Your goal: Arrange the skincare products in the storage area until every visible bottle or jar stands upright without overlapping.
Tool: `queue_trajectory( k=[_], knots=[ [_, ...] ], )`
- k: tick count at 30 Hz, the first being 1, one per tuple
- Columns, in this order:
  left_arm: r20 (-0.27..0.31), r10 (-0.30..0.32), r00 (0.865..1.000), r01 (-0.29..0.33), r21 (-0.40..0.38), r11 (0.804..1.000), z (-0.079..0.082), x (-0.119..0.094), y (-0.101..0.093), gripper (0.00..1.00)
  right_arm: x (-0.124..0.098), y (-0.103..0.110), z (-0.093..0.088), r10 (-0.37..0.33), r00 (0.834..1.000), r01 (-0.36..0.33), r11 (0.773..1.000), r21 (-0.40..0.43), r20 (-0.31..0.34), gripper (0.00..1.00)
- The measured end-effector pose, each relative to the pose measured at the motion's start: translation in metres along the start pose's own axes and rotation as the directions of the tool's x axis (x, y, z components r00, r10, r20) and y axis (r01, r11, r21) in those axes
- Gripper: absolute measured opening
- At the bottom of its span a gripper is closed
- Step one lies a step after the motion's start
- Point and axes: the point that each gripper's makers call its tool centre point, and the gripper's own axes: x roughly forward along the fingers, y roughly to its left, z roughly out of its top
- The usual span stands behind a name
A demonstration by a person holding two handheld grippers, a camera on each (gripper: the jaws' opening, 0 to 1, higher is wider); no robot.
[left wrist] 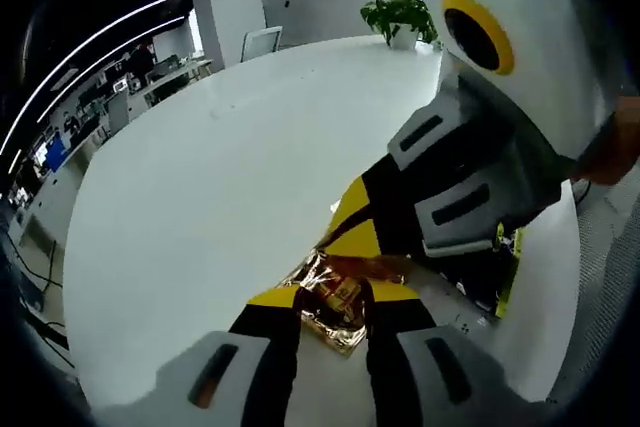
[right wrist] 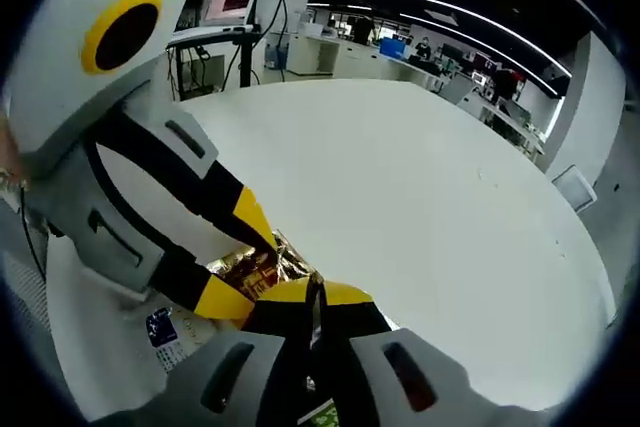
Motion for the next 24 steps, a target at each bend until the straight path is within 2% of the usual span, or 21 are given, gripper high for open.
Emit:
queue_trajectory(
  k=[4,7,10,14,20,24],
  knots=[
    [0.010,-0.007,1.000,0.007,-0.008,1.000,0.000,-0.001,0.000,0.25,-0.002,-0.005,-0.002,-0.015,1.000,0.015,1.000,-0.006,0.008,0.06],
    [0.015,-0.005,1.000,0.005,-0.011,1.000,-0.002,0.000,0.002,0.25,-0.007,-0.010,0.005,-0.032,0.998,0.032,0.999,0.004,0.056,0.08],
    [0.014,-0.004,1.000,0.004,-0.016,1.000,-0.001,0.000,0.001,0.25,-0.014,-0.013,0.008,-0.042,0.997,0.042,0.999,0.005,0.066,0.12],
    [0.014,0.002,1.000,-0.001,-0.021,1.000,-0.001,0.000,0.002,0.25,-0.026,-0.017,0.010,-0.059,0.994,0.055,0.998,0.044,0.089,0.16],
    [0.003,0.003,1.000,-0.003,-0.044,0.999,-0.001,0.000,0.003,0.27,-0.034,-0.012,0.008,-0.044,0.991,0.036,0.997,0.063,0.129,0.18],
    [0.005,0.007,1.000,-0.006,-0.048,0.999,0.002,-0.001,0.003,0.30,-0.040,-0.007,0.002,-0.037,0.990,0.030,0.998,0.053,0.133,0.19]
  ],
)
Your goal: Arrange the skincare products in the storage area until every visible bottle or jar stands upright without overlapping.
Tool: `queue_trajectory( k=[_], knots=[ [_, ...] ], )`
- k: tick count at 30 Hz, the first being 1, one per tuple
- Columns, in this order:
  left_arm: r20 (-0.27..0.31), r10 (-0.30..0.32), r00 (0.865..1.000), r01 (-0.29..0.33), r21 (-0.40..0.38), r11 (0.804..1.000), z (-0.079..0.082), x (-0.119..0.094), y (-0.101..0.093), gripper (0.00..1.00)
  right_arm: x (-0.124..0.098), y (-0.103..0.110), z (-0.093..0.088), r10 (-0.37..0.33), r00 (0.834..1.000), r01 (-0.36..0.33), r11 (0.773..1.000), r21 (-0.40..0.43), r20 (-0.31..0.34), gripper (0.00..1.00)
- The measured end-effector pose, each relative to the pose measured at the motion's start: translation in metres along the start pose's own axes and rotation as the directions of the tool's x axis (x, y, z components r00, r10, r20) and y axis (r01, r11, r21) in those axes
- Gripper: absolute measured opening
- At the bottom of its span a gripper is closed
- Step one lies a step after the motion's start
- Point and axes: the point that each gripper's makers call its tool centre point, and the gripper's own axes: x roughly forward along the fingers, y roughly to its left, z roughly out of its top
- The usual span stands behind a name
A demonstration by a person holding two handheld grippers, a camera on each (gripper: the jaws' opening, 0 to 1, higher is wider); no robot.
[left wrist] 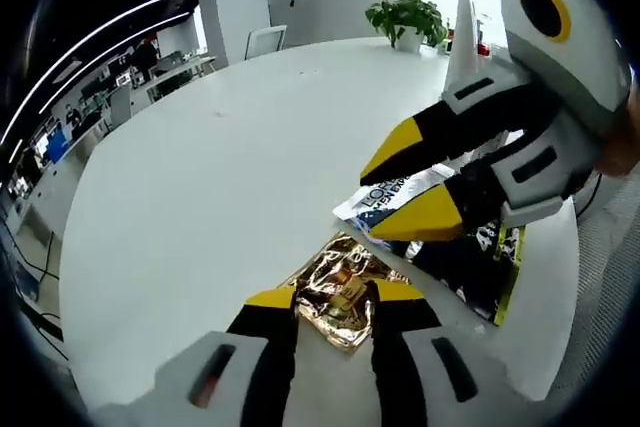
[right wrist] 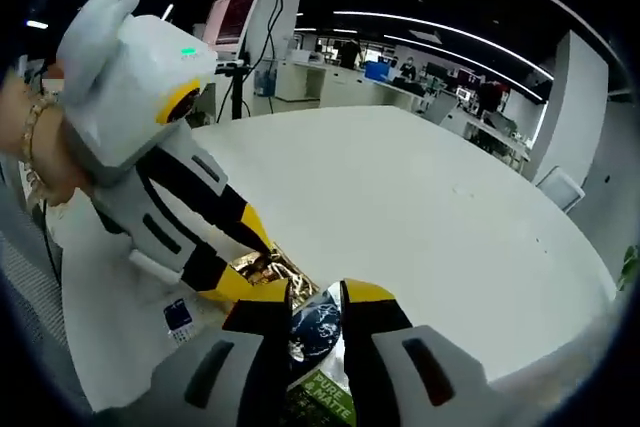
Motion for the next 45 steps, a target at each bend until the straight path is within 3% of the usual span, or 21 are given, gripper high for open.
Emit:
queue_trajectory(
  k=[8,17,21,29,32,35,40,45],
  knots=[
    [0.016,0.016,1.000,-0.016,-0.008,1.000,0.008,-0.008,0.002,0.31,-0.025,0.012,0.004,0.017,0.999,-0.017,1.000,-0.004,0.039,0.22],
    [0.022,0.021,1.000,-0.021,-0.003,1.000,0.008,-0.022,-0.007,0.39,-0.043,0.022,0.000,0.039,0.998,-0.040,0.999,0.017,0.055,0.38],
    [0.023,0.029,0.999,-0.029,0.001,1.000,0.009,-0.033,-0.010,0.44,-0.056,0.026,0.000,0.049,0.996,-0.054,0.996,0.065,0.076,0.47],
    [0.030,0.041,0.999,-0.040,-0.020,0.999,0.010,-0.059,-0.023,0.56,-0.096,0.038,0.002,0.049,0.993,-0.057,0.996,0.070,0.106,0.58],
    [0.048,0.036,0.998,-0.034,-0.037,0.999,0.010,-0.068,-0.029,0.58,-0.110,0.045,-0.003,0.088,0.991,-0.097,0.992,0.085,0.099,0.71],
    [0.053,0.025,0.998,-0.022,-0.069,0.997,0.005,-0.074,-0.036,0.61,-0.126,0.046,-0.004,0.078,0.990,-0.090,0.990,0.106,0.116,0.85],
    [0.061,0.007,0.998,-0.002,-0.084,0.996,0.001,-0.091,-0.052,0.73,-0.159,0.037,-0.004,0.017,0.991,-0.040,0.985,0.169,0.134,0.93],
    [0.055,-0.013,0.998,0.021,-0.139,0.990,-0.004,-0.105,-0.066,0.84,-0.183,0.008,-0.021,-0.087,0.990,0.058,0.969,0.240,0.114,1.00]
  ],
)
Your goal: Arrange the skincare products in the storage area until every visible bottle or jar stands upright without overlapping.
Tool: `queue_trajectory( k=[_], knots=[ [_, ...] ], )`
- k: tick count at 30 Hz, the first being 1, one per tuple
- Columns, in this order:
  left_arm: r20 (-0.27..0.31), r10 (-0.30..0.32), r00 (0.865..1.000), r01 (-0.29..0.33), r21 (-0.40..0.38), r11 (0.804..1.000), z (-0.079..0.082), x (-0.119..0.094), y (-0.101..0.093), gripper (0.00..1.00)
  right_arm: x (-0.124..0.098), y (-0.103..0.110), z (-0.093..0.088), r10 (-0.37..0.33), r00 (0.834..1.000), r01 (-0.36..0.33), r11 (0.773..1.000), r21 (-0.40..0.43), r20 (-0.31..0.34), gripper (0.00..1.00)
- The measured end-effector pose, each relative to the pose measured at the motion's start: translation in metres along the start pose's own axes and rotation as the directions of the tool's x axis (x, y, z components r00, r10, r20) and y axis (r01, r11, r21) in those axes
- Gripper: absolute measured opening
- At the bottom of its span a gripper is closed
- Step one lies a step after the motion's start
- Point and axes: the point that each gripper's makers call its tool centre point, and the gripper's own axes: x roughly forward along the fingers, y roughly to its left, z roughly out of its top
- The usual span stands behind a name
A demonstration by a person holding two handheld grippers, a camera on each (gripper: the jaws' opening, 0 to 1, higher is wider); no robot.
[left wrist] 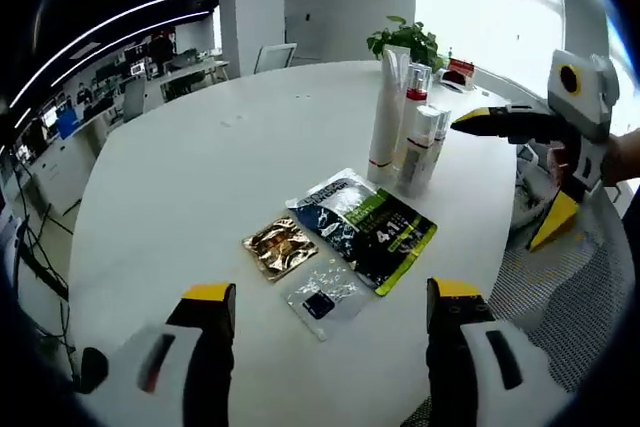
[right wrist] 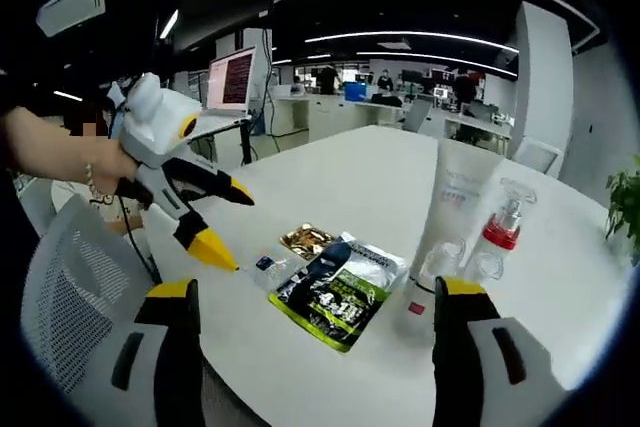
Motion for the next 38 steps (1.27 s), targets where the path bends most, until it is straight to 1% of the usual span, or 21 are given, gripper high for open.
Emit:
queue_trajectory(
  k=[1,2,3,5,6,8,11,13,14,16,18,19,20,22,24,28,31,35,38],
  knots=[
    [0.000,0.000,1.000,0.000,-0.006,1.000,-0.001,-0.001,0.000,0.86,-0.004,-0.005,-0.002,-0.010,1.000,0.010,1.000,0.013,-0.001,1.00],
    [0.004,-0.005,1.000,0.006,-0.031,1.000,-0.004,-0.005,-0.001,0.88,-0.007,-0.010,-0.003,-0.021,1.000,0.021,1.000,0.024,-0.001,1.00],
    [0.003,-0.001,1.000,0.001,-0.034,0.999,-0.006,-0.007,0.000,0.90,-0.010,-0.019,-0.005,-0.043,0.999,0.043,0.998,0.038,-0.002,1.00],
    [0.008,0.006,1.000,-0.006,-0.074,0.997,-0.010,-0.015,0.001,0.93,-0.014,-0.026,-0.006,-0.059,0.998,0.059,0.997,0.052,0.000,1.00],
    [0.012,0.006,1.000,-0.004,-0.113,0.994,-0.011,-0.020,-0.001,0.94,-0.018,-0.031,-0.007,-0.069,0.998,0.069,0.996,0.064,-0.001,1.00],
    [0.028,0.021,0.999,-0.016,-0.151,0.988,-0.011,-0.029,0.000,0.96,-0.023,-0.040,-0.008,-0.091,0.996,0.091,0.993,0.071,0.002,1.00],
    [0.035,0.041,0.999,-0.035,-0.165,0.986,-0.015,-0.041,0.000,0.99,-0.028,-0.047,-0.015,-0.114,0.993,0.114,0.989,0.095,-0.004,1.00],
    [0.047,0.058,0.997,-0.049,-0.176,0.983,-0.018,-0.048,0.004,0.99,-0.028,-0.047,-0.016,-0.122,0.993,0.122,0.988,0.096,-0.010,1.00],
    [0.050,0.066,0.997,-0.056,-0.186,0.981,-0.018,-0.053,0.002,0.99,-0.028,-0.046,-0.016,-0.120,0.993,0.121,0.988,0.093,-0.011,1.00],
    [0.059,0.077,0.995,-0.064,-0.195,0.979,-0.019,-0.060,0.001,0.99,-0.028,-0.044,-0.013,-0.113,0.994,0.113,0.990,0.087,0.002,1.00],
    [0.072,0.094,0.993,-0.079,-0.191,0.978,-0.021,-0.065,0.001,0.99,-0.027,-0.043,-0.017,-0.107,0.994,0.107,0.991,0.077,-0.007,1.00],
    [0.071,0.101,0.992,-0.086,-0.190,0.978,-0.025,-0.066,0.001,0.99,-0.027,-0.042,-0.021,-0.102,0.995,0.104,0.992,0.076,-0.020,1.00],
    [0.060,0.104,0.993,-0.091,-0.186,0.978,-0.028,-0.066,0.001,0.99,-0.027,-0.043,-0.023,-0.103,0.994,0.105,0.991,0.080,-0.028,1.00],
    [0.072,0.115,0.991,-0.101,-0.176,0.979,-0.023,-0.066,0.003,0.99,-0.027,-0.041,-0.024,-0.099,0.995,0.101,0.992,0.071,-0.027,1.00],
    [0.090,0.125,0.988,-0.107,-0.179,0.978,-0.020,-0.065,0.006,0.99,-0.027,-0.040,-0.023,-0.096,0.995,0.097,0.994,0.044,-0.030,1.00],
    [0.066,0.132,0.989,-0.118,-0.183,0.976,-0.028,-0.063,0.008,0.98,-0.026,-0.037,-0.025,-0.085,0.996,0.086,0.996,0.029,-0.036,1.00],
    [0.093,0.159,0.983,-0.138,-0.201,0.970,-0.022,-0.067,0.012,0.97,-0.027,-0.035,-0.024,-0.087,0.996,0.088,0.996,0.012,-0.033,1.00],
    [0.088,0.168,0.982,-0.146,-0.213,0.966,-0.024,-0.068,0.015,0.96,-0.026,-0.035,-0.023,-0.081,0.996,0.081,0.997,0.010,-0.033,1.00],
    [0.084,0.178,0.981,-0.159,-0.195,0.968,-0.024,-0.068,0.016,0.94,-0.026,-0.034,-0.023,-0.077,0.997,0.077,0.997,0.008,-0.032,1.00]
  ],
)
